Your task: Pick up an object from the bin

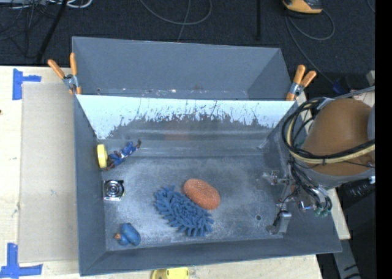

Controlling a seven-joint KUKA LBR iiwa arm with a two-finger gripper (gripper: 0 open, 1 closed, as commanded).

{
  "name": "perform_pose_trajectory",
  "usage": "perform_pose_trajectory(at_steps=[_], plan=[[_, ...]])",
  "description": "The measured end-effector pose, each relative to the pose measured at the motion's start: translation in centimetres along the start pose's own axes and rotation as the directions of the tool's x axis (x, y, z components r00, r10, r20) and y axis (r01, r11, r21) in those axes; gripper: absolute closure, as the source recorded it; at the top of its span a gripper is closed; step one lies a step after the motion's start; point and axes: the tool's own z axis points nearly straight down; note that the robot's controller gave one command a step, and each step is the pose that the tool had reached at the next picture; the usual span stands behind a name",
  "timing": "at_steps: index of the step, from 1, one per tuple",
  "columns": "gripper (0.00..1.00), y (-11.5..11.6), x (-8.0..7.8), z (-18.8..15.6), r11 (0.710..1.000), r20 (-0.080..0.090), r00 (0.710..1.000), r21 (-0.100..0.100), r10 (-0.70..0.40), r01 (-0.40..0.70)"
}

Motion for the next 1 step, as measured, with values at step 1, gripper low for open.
perform_pose_trajectory(at_steps=[1], plan=[[0.0,0.03,-0.17,-0.43,1.0,0.008,1.0,0.001,-0.003,0.003]])
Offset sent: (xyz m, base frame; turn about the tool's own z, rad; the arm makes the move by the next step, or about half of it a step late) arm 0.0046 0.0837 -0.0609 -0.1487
